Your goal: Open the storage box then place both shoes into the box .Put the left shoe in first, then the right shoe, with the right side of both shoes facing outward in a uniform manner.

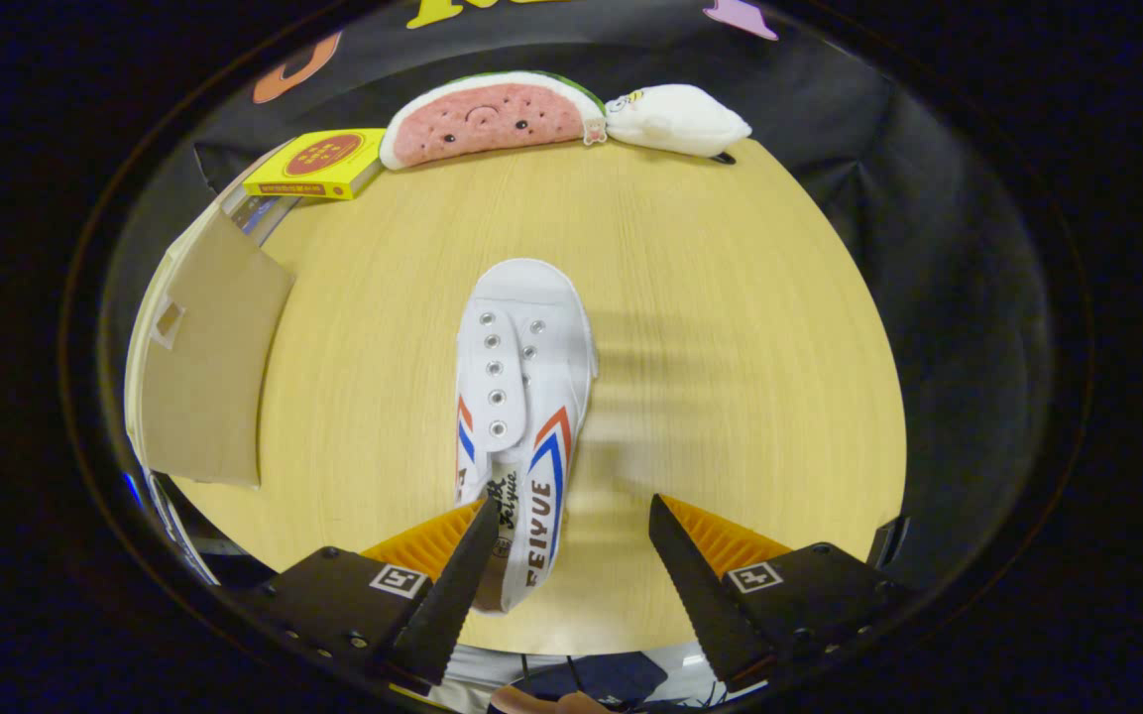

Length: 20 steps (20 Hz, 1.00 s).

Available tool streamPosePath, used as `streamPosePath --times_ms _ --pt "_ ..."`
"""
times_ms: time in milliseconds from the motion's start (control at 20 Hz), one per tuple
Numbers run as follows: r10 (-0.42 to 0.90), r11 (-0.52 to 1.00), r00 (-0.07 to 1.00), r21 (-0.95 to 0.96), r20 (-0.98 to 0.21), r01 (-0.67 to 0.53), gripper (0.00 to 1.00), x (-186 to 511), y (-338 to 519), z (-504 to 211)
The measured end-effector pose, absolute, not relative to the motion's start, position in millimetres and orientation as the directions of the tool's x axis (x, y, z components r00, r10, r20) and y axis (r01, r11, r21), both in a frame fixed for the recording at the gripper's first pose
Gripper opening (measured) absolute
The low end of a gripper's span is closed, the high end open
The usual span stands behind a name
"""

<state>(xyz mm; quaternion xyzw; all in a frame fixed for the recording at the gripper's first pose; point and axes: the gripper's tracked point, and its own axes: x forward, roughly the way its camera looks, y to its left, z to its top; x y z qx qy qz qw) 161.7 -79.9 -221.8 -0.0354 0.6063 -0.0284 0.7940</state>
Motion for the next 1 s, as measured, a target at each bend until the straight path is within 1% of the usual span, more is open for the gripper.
streamPosePath --times_ms 100,150,200,250,350,400,450,500,600,800,1000 --pt "-0.137 0.990 0.265 -0.137 -0.954 0.019 0.86 171.2 -90.2 -231.7" --pt "-0.134 0.991 0.268 -0.136 -0.954 0.011 0.83 175.1 -88.4 -234.5" --pt "-0.095 0.995 0.255 -0.101 -0.962 -0.008 0.81 177.4 -81.3 -241.1" --pt "-0.049 0.998 0.232 -0.057 -0.971 -0.028 0.63 175.9 -73.6 -243.6" --pt "-0.028 0.999 0.223 -0.035 -0.975 -0.025 0.28 178.3 -71.1 -244.3" --pt "-0.040 0.998 0.223 -0.049 -0.974 -0.033 0.28 178.7 -75.1 -241.2" --pt "-0.030 1.000 0.227 -0.029 -0.973 0.004 0.12 179.8 -79.4 -242.9" --pt "-0.004 0.999 0.220 0.005 -0.976 0.040 0.00 181.2 -78.9 -242.0" --pt "0.060 0.996 0.225 0.073 -0.973 0.051 0.00 178.9 -77.5 -240.8" --pt "0.103 0.992 0.216 0.116 -0.971 0.047 0.00 172.1 -75.3 -229.3" --pt "0.130 0.990 0.268 0.140 -0.955 0.020 0.00 153.5 -60.3 -187.8"
